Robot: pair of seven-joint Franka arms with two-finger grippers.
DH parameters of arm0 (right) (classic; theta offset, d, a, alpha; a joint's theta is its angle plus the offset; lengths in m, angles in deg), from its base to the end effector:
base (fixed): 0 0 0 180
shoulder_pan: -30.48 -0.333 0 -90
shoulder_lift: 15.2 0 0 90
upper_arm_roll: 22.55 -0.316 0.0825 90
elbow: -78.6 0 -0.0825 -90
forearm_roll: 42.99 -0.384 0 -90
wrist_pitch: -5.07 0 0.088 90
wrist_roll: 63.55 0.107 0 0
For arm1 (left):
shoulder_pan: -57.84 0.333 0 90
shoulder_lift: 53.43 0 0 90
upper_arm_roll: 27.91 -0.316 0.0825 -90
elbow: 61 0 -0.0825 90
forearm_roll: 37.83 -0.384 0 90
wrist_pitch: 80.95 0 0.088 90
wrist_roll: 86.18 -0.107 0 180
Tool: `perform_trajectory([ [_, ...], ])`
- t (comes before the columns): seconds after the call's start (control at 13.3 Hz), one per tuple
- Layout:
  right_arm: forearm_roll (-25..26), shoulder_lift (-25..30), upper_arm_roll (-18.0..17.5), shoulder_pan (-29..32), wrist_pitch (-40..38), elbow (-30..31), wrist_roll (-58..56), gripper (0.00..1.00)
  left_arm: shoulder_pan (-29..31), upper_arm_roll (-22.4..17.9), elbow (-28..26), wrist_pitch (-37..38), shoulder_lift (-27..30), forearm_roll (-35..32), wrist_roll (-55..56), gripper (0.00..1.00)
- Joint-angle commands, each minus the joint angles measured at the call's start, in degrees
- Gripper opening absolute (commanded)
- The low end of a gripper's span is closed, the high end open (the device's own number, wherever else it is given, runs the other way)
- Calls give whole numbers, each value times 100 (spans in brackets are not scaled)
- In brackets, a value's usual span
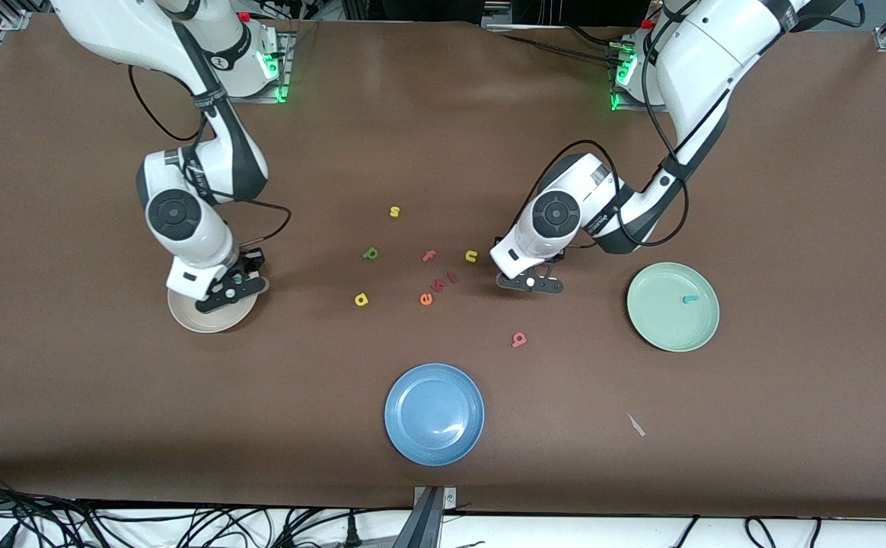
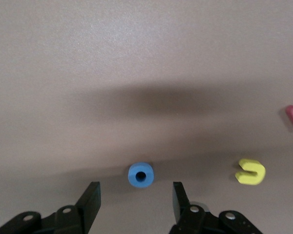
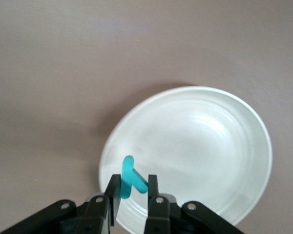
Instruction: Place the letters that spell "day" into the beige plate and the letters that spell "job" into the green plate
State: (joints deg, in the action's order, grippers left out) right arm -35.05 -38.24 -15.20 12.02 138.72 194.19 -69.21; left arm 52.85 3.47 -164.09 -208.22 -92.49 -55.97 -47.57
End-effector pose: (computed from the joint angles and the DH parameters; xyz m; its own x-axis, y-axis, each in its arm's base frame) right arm 0.5831 0.1138 0.2457 0.9183 0.3814 -0.1064 0.3932 -0.9100 0.1312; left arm 0.5301 -0.3512 0.2008 0.9802 -0.0965 -0.1729 -0.0965 -0.9953 0.0082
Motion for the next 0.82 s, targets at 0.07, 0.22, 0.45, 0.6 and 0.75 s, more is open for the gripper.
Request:
perform_trajectory([
  [0.07,-652,-148,22,438,-23,-88,-111,18,-90,-27,0,-253,-138,-296,446,66],
  [0.22,-924,-271,22,518,-23,-177,-76,18,-81,-36,-79,-412,-182,-304,438,63],
  [0.45,-1398,-359,30,597,-15,-186,-23,25,-99,-36,-106,-509,-217,-304,446,59],
  [0.6,-1435,-386,22,597,-6,-229,-127,73,-99,-88,-184,-500,-226,-322,455,53],
  [0.75,-1382,-377,13,536,-32,-256,-207,100,-90,-97,-220,-500,-226,-611,560,53],
])
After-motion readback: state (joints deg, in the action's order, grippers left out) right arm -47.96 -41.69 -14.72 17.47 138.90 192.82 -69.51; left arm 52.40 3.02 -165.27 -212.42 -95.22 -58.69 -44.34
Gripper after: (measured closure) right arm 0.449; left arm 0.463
